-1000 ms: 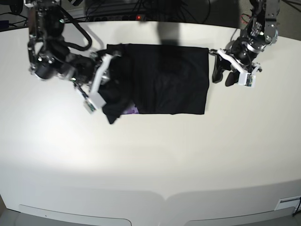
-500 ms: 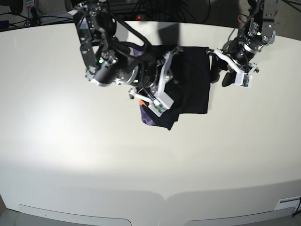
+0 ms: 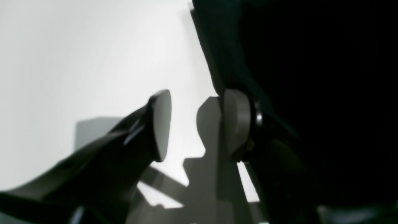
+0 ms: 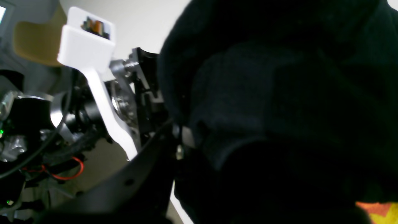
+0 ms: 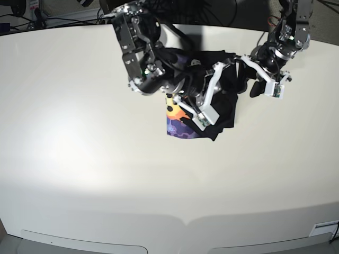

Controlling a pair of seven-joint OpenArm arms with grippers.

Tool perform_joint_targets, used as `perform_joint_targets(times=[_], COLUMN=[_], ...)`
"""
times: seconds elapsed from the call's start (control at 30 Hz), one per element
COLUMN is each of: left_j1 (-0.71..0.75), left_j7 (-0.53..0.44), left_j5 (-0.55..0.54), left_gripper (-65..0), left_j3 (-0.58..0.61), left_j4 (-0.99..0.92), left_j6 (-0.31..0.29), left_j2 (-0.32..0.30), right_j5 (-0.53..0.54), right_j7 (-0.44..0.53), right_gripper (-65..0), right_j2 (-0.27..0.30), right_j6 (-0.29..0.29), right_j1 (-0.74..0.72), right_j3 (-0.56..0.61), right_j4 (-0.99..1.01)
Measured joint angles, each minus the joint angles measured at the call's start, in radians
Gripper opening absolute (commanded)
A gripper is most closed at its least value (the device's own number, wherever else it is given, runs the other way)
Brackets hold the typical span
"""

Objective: Fold the T-shirt properly
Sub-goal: 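Lift the strip end with the right gripper and fold it toward the left gripper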

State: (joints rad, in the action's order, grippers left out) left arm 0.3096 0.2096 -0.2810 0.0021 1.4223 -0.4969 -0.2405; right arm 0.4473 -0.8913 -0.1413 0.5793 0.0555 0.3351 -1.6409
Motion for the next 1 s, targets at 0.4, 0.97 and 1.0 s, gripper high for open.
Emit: perform_joint_targets(times=[0.4,0.97,1.0], left_j1=[0.002,0.055,0.065], left_j7=[0.09,0.294,0.297], left_j5=[0.002,-0.092,-0.118], left_gripper=[-38.0,-38.6,-39.5], left_j3=[0.006,-0.04,-0.039], left_j4=[0.055,0.303,0.332], left_j6=[0.019,0.367,0.366], left_j2=[-0.062,-0.313,-0.308], right_j5=[0.365,0.159,0.162], right_j7=[-0.048,-0.146,-0.143], right_gripper=[-36.4,-36.4,-36.5], right_j2=[-0.003,0.008,0.026], right_j6=[0.005,0.049,0.049], right_j1=[-0.08,-0.242,-0.244], right_j3=[0.044,-0.209,-0.235], right_j4=[0.025,0.025,0.025])
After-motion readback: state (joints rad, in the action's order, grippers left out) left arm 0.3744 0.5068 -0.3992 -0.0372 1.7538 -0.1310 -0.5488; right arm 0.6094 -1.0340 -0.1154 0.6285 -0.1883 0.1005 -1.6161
